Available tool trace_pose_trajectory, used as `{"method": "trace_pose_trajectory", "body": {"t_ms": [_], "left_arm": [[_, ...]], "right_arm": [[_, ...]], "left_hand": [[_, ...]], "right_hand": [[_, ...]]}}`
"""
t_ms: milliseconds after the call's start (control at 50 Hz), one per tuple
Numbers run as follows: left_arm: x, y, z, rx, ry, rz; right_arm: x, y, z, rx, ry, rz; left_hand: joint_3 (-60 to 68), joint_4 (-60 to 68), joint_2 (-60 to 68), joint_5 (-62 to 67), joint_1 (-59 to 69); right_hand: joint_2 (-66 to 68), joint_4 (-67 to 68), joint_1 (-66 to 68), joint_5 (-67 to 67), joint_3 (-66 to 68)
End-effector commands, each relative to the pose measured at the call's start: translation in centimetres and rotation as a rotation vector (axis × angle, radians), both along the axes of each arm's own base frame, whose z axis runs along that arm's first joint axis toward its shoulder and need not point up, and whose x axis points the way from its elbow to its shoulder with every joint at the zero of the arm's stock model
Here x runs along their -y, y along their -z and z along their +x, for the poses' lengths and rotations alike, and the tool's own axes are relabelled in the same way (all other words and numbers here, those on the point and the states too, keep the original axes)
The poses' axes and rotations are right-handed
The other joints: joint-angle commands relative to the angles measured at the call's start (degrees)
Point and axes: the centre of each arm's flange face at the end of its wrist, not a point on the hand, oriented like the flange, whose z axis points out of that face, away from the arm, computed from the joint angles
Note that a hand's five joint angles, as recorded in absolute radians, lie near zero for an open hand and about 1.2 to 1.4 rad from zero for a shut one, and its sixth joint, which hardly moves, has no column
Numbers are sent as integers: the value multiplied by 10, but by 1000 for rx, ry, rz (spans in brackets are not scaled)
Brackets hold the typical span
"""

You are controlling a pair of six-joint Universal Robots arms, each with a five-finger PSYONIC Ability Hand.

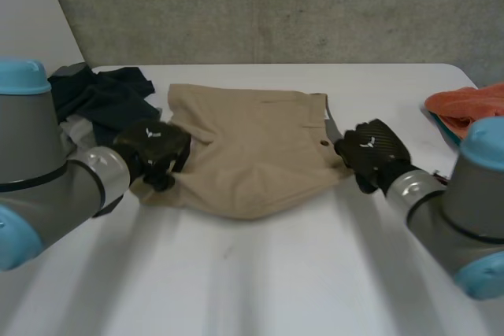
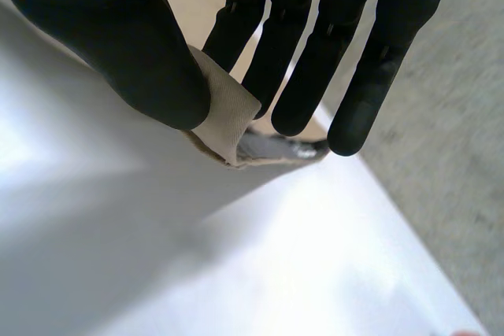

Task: Fold the laundry.

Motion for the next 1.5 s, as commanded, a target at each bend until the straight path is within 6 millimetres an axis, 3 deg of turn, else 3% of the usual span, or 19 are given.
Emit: {"method": "trace_pose_trajectory", "body": {"t_ms": [20, 140, 200, 280, 360, 480, 640, 780, 880, 1040, 1160, 1300, 1420, 1440, 1460, 1500], "left_arm": [[-46, -9, 11, 116, 71, 160], [-83, -13, 10, 184, 183, 269], [-95, -13, 10, 210, 228, 313], [-93, -11, 9, 228, 240, 316], [-69, -2, 4, 223, 193, 266], [-31, -5, -7, 186, 140, 145], [36, -11, -35, 143, 71, -58], [76, -13, -58, 134, 12, -178], [104, 2, -79, 124, -11, -259], [127, 34, -99, 164, -20, -369], [125, 29, -114, 139, -10, -455], [141, 3, -123, -4, -50, -629], [147, 9, -122, -24, -60, -642], [146, 9, -123, -25, -59, -643], [147, 10, -123, -23, -62, -644], [147, 13, -123, -15, -68, -641]], "right_arm": [[-37, -27, -46, -277, -2, 211], [-78, -36, -64, -452, -100, 338], [-81, -43, -61, -457, -149, 263], [-78, -42, -56, -404, -139, 246], [-67, -36, -48, -339, -116, 234], [-45, -35, -32, -241, -66, 154], [13, -35, -11, -136, 85, 6], [49, -30, 6, -51, 138, -77], [77, -16, 21, 4, 161, -165], [114, 12, 25, 13, 272, -280], [129, 24, 26, 36, 273, -329], [143, 34, 30, 78, 259, -424], [146, 39, 34, 100, 264, -466], [146, 39, 33, 100, 266, -466], [147, 40, 33, 100, 271, -466], [147, 38, 33, 108, 286, -470]], "left_hand": [[119, 113, 115, 134, 133], [119, 113, 115, 134, 133], [110, 105, 107, 126, 125], [90, 85, 87, 106, 105], [78, 73, 75, 94, 93], [60, 54, 56, 76, 74], [52, 46, 48, 67, 66], [50, 44, 46, 66, 64], [53, 48, 50, 69, 68], [60, 54, 56, 76, 74], [30, 24, 26, 46, 44], [30, 24, 26, 45, 44], [-15, -21, -19, 0, -1], [-56, -61, -59, -40, -41], [-124, -130, -128, -109, -110], [-412, -417, -415, -396, -397]], "right_hand": [[127, 114, 172, 115, 119], [127, 114, 172, 115, 119], [127, 114, 172, 115, 119], [127, 114, 172, 115, 119], [127, 114, 172, 115, 119], [127, 114, 172, 115, 119], [127, 114, 172, 115, 119], [127, 114, 172, 115, 119], [127, 114, 172, 115, 119], [127, 114, 172, 115, 119], [127, 114, 172, 115, 119], [127, 114, 172, 115, 119], [127, 114, 172, 115, 119], [75, 62, 121, 63, 67], [-60, -74, -15, -73, -68], [-524, -537, -478, -536, -532]]}}
